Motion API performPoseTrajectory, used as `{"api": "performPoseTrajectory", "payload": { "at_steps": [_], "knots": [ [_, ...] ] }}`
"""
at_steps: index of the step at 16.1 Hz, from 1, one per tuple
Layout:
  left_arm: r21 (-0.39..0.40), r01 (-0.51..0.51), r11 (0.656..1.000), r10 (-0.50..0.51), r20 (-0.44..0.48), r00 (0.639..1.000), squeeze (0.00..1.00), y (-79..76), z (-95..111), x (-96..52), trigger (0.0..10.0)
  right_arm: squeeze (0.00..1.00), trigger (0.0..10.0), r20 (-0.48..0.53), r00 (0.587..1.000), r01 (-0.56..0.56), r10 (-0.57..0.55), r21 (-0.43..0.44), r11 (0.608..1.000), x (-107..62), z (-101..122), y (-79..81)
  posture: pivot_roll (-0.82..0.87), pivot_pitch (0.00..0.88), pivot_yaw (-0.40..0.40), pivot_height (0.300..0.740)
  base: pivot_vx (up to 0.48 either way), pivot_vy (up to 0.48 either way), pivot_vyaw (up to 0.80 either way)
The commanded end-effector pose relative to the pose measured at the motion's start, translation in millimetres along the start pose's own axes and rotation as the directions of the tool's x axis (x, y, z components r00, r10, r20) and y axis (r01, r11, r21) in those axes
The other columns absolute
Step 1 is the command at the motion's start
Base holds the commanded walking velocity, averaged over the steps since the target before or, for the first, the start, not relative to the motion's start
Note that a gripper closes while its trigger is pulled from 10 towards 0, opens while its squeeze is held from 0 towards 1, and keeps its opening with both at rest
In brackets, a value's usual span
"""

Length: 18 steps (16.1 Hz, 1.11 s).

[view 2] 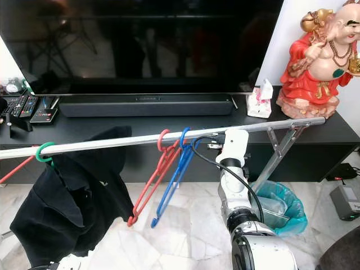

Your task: Hang hanger

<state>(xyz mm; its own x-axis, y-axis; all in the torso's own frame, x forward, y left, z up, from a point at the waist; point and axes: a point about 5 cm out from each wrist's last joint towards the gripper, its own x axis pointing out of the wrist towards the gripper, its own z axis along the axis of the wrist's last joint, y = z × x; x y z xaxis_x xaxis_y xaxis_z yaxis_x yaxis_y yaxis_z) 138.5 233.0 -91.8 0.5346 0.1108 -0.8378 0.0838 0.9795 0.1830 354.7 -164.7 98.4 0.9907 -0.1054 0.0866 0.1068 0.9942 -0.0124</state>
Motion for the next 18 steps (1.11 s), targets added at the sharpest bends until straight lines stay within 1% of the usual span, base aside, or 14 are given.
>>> {"api": "performPoseTrajectory", "payload": {
  "at_steps": [1,6,10,12,14,18],
  "knots": [
    [0.025,-0.013,1.000,0.013,-0.006,1.000,0.00,3.1,-2,-0.8,10.0,0.00,10.0,0.211,0.977,-0.007,0.006,0.007,1.000,13.5,41,2.3,0.01,0.000,0.025,0.740,0.000,0.000,0.00],
    [0.025,-0.011,1.000,0.011,-0.007,1.000,0.00,2.9,-2,-0.8,10.0,0.00,10.0,0.220,0.975,-0.011,0.008,0.015,1.000,9.5,38,5.6,0.01,0.000,0.025,0.740,0.000,0.000,0.00],
    [0.030,-0.009,1.000,0.009,-0.008,1.000,0.00,2.8,-2,-0.7,10.0,0.00,10.0,0.151,0.988,-0.032,0.029,0.016,0.999,-0.4,21,11.1,0.01,0.000,0.024,0.740,0.000,0.000,0.00],
    [0.028,-0.011,1.000,0.011,-0.008,1.000,0.00,2.7,-2,-0.6,10.0,0.00,10.0,0.116,0.993,-0.024,0.021,0.022,0.999,-7.6,10,9.4,0.00,0.000,0.022,0.740,0.000,0.000,0.00],
    [0.028,-0.012,1.000,0.012,-0.008,1.000,0.00,2.7,-2,-0.6,10.0,0.00,10.0,0.129,0.991,-0.024,0.021,0.023,0.999,-10.4,10,8.5,0.00,0.000,0.022,0.740,0.000,0.000,0.00],
    [0.030,-0.013,0.999,0.013,-0.007,1.000,0.00,2.9,-2,-0.6,10.0,0.00,10.0,0.191,0.982,-0.018,0.011,0.035,0.999,-20.0,16,5.7,-0.01,0.000,0.019,0.740,0.000,0.000,0.00]
  ]
}}
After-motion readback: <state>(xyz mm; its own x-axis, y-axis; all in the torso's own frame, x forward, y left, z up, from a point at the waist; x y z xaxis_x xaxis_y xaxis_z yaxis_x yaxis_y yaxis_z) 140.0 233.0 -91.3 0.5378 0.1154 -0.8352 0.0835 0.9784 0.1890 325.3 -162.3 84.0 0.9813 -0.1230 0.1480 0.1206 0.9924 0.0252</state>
